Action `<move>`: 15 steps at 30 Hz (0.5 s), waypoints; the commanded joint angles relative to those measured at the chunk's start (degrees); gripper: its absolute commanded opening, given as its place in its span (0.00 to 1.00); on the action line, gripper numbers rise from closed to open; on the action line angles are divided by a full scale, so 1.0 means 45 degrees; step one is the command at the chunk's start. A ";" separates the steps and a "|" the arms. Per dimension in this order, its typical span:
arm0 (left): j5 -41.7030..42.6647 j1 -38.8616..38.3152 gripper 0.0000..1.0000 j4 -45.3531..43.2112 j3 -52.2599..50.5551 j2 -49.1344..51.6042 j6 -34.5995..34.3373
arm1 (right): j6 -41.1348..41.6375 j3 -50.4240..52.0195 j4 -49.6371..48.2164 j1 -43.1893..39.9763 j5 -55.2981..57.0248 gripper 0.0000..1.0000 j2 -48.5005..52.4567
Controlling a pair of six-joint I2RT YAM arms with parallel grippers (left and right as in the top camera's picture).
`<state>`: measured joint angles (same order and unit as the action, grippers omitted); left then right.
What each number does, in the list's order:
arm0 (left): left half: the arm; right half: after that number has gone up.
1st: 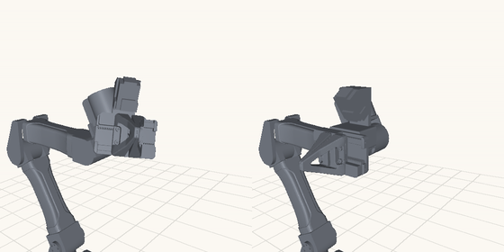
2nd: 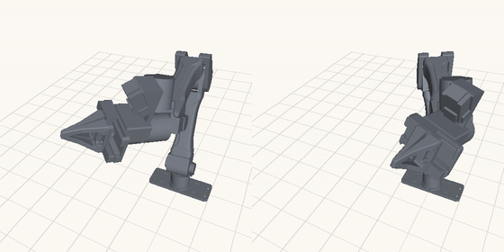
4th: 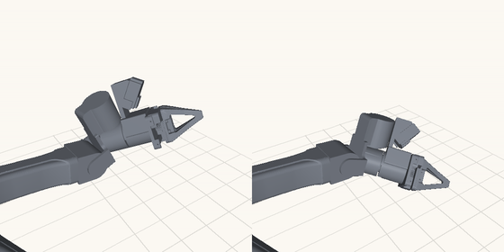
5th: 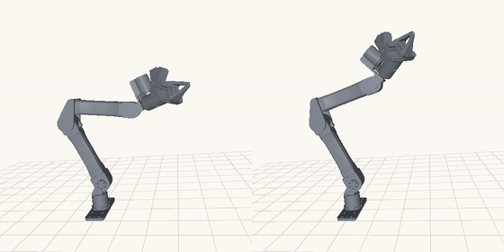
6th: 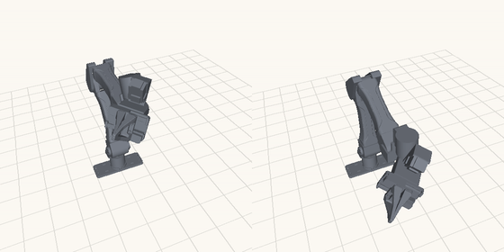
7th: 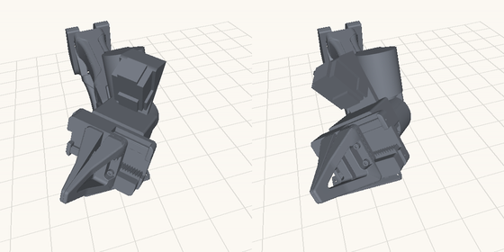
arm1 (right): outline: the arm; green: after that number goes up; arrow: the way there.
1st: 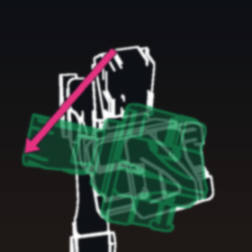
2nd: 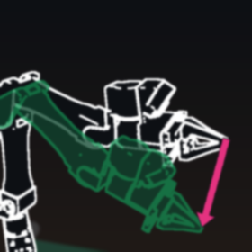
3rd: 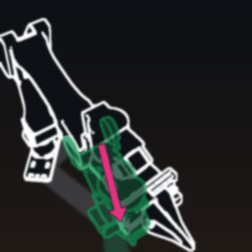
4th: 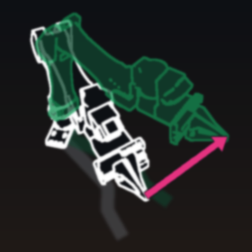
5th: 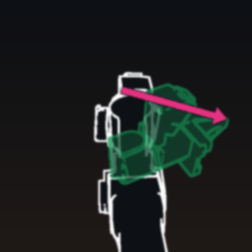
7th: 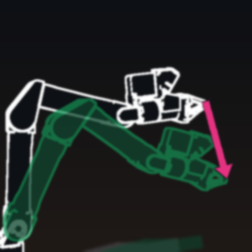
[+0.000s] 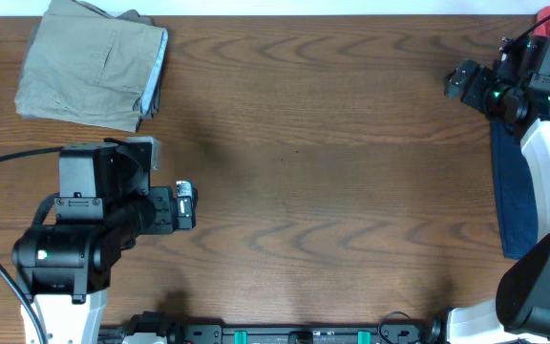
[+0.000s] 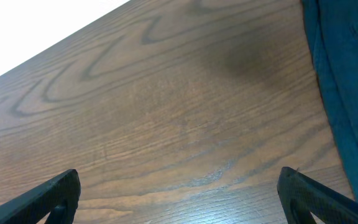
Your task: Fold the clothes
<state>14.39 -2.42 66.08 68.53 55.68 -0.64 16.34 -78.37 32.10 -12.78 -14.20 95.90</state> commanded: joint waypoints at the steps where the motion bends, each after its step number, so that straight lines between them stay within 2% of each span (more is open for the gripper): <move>1: -0.0160 -0.0117 0.98 -0.0393 -0.0345 -0.0515 0.0869 | 0.0078 -0.0073 0.0005 0.0073 -0.0044 0.99 0.0024; 4: -0.0160 -0.0112 0.98 -0.1637 -0.1156 -0.1574 0.0860 | 0.0078 -0.0073 0.0005 0.0073 -0.0044 0.99 0.0024; 9: -0.0102 0.0228 0.98 -0.4260 -0.4138 -0.4590 0.0850 | 0.0078 -0.0073 0.0005 0.0073 -0.0044 0.99 0.0024; 13: -0.0024 0.0389 0.98 -0.6849 -0.6965 -0.6975 0.0860 | 0.0078 -0.0073 0.0005 0.0073 -0.0049 0.99 0.0024; 15: -0.0029 0.0389 0.98 -0.8835 -0.8476 -0.7834 0.0860 | 0.0078 -0.0073 0.0005 0.0073 -0.0044 0.99 0.0024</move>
<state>14.17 -0.95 32.38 37.45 24.12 2.44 16.34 -78.37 32.08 -12.78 -14.17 95.90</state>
